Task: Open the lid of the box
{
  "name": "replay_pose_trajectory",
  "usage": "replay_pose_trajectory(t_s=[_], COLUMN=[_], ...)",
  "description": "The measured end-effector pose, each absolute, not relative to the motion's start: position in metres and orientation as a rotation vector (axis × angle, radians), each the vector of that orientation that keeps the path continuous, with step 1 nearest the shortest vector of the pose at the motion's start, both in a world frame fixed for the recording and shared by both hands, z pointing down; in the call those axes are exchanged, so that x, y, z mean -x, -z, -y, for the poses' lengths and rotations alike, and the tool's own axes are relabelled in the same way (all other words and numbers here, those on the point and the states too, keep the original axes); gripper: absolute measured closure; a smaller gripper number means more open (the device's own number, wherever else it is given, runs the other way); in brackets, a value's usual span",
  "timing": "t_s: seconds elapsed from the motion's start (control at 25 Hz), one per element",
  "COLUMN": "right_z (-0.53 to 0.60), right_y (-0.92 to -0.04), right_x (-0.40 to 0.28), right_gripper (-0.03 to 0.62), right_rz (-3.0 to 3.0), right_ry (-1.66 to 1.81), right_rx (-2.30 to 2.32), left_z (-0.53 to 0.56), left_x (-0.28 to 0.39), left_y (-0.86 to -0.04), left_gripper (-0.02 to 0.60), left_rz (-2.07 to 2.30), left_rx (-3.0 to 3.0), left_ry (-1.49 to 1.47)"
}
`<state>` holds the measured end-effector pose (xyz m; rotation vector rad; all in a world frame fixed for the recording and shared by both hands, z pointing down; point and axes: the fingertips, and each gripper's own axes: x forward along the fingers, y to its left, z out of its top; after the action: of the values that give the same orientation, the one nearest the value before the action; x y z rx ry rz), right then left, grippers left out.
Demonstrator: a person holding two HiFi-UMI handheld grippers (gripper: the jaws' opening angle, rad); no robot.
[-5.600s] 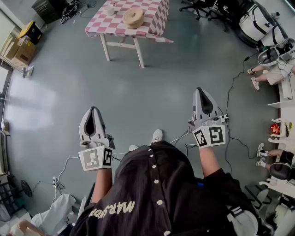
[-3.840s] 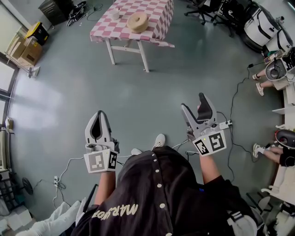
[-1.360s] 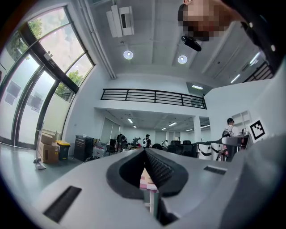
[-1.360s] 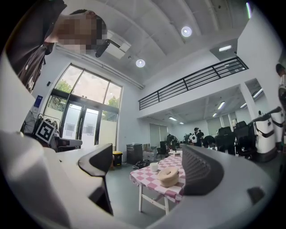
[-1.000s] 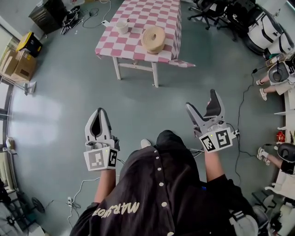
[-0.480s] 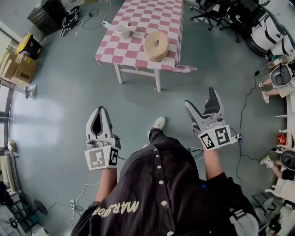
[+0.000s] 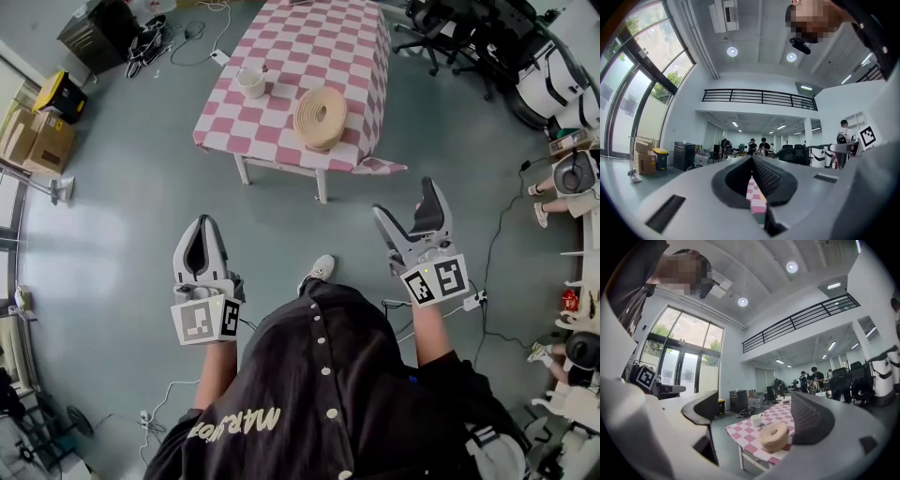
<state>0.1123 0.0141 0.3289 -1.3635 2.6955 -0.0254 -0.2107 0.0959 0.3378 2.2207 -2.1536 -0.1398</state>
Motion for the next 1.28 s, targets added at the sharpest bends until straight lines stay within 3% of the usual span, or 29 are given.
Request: replay_pose_trajectory(t_s=[0.84, 1.28], right_z=[0.112, 0.144], right_y=[-0.352, -0.366], right_x=[-0.156, -0.144], right_gripper=[0.126, 0.128], right_rz=[-2.689, -2.744], right_ry=[0.125, 0.146], right_rx=[1.347, 1.330], left_z=[0.049, 0.067], left_x=[0.147, 0.159], left_y=[-0.335, -0.360], left_gripper=[0.571, 0.571], left_rz=[2.121, 2.121], left_rx=[-2.269, -2.184], left_ry=[0.131, 0.107])
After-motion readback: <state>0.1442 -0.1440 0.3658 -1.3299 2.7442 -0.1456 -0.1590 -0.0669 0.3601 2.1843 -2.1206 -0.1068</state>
